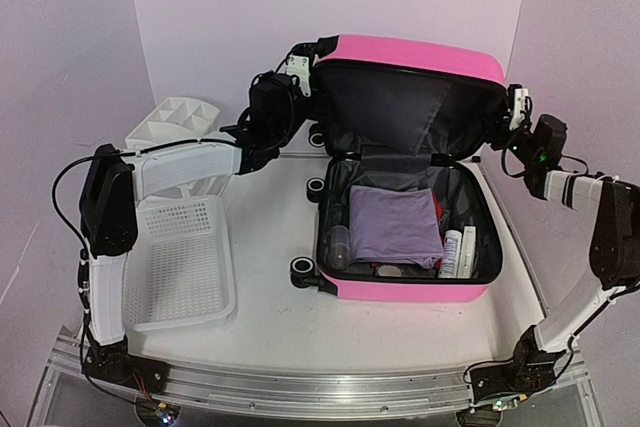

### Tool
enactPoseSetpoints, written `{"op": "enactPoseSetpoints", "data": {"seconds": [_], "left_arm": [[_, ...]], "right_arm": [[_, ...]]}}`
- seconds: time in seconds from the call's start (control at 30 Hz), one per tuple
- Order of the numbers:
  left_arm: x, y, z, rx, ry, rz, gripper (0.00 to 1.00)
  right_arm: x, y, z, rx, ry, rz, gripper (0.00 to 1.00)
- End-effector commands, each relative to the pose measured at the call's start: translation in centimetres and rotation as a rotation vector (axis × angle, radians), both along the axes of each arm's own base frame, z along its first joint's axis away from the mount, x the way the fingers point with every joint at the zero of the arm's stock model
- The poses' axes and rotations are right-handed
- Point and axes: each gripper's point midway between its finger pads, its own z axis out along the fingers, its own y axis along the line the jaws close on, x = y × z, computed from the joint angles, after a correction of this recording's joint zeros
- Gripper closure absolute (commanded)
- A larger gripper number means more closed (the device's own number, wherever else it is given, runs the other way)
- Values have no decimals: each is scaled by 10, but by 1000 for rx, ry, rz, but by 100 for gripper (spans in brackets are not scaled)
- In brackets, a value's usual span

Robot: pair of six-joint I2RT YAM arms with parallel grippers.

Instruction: Open, take out, and arrange the luggage

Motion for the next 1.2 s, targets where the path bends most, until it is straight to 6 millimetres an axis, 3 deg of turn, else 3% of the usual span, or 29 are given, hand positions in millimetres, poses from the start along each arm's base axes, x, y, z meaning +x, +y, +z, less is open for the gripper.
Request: {"op": "enactPoseSetpoints", "data": {"seconds": [0.0,0.07,0.2,0.23,0.27,0.37,0.53,0.6,0.67,0.73,0.83,1.03,1.17], "left_arm": [[-37,-19,19,-72,112,-195,87],[-45,-17,11,-77,159,-221,74],[-74,-8,-14,-66,278,-305,48],[-85,-7,-26,-60,326,-341,43],[-99,-1,-30,-66,369,-375,39],[-144,12,-66,-51,564,-483,30],[-200,66,-127,-41,896,-410,27],[-217,83,-150,-129,1030,-345,30],[-231,90,-174,-254,1168,-257,40],[-241,81,-189,-351,1270,-191,42],[-246,49,-204,-415,1398,-162,40],[-257,-3,-242,-513,1602,-54,20],[-244,-22,-259,-508,1611,-15,22]], "right_arm": [[-7,22,51,35,-156,147,54],[-6,22,49,55,-143,153,63],[-5,14,42,85,-101,105,96],[-6,12,41,85,-90,85,100],[-7,9,40,85,-78,66,100],[-11,-5,39,105,-36,-26,100],[-15,-26,49,163,31,-157,100],[-16,-32,52,175,53,-194,100],[-19,-35,52,194,92,-216,100],[-22,-36,50,205,144,-225,100],[-30,-42,53,231,157,-273,100],[-59,-70,57,253,208,-463,100],[-90,-90,54,236,259,-606,100]]}}
